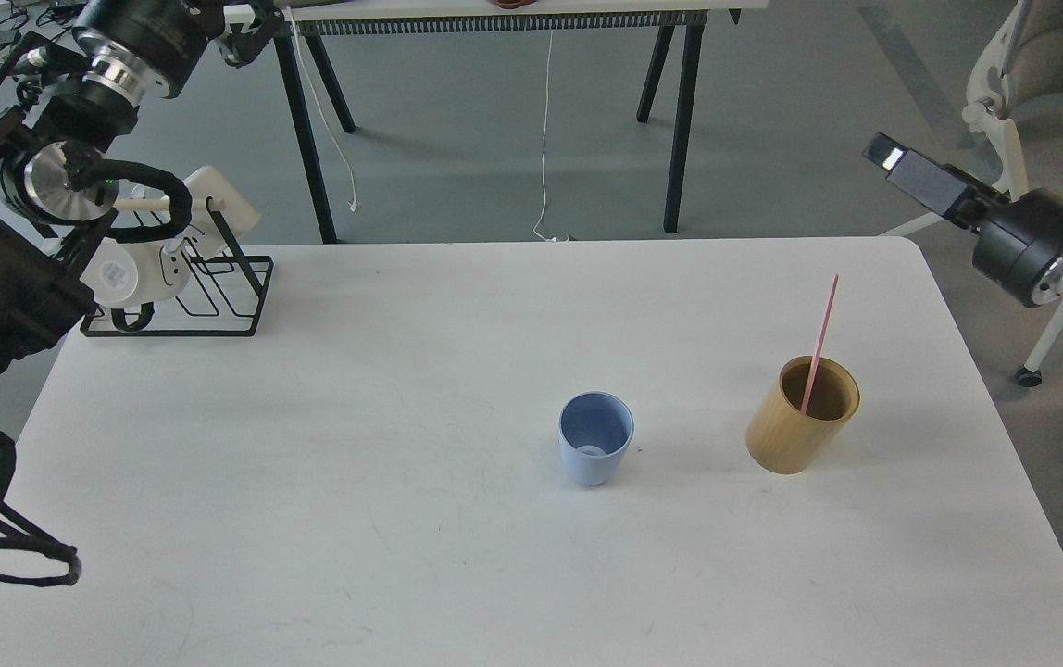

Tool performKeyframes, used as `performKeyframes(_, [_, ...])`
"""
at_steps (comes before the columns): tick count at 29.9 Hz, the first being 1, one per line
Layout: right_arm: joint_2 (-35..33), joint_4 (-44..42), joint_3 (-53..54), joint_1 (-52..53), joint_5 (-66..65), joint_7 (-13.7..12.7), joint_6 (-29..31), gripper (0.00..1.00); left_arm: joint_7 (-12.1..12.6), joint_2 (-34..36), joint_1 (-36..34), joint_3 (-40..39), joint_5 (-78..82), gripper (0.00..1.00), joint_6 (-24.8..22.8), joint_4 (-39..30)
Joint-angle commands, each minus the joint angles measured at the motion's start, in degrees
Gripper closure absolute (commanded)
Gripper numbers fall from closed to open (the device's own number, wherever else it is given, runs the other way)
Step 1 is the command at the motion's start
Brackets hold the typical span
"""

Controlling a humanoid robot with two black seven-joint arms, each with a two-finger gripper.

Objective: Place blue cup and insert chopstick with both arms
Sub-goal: 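Release the blue cup and withdraw the left arm to rest, then reach the right gripper to the red straw in the tan cup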

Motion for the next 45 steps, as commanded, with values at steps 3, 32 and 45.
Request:
performKeyframes(3, [-0.2,-0.1,-6.0,-0.8,-4.0,0.1,-2.4,0.07,0.8,0.1,0.0,-0.3,-7.5,0.0,0.0,4.9])
performKeyframes(32, [4.4,-5.7,-16.0,-1.8,-9.7,-0.4,-2.4,0.63,0.7,-1.6,0.0,-0.4,-9.4,0.0,0.0,11.0])
performKeyframes(45, [5.3,-6.9,-16.4,-1.3,-9.7,-0.7,-2.1,0.78,0.8,-4.2,0.2,-0.3,-9.3,0.0,0.0,14.5])
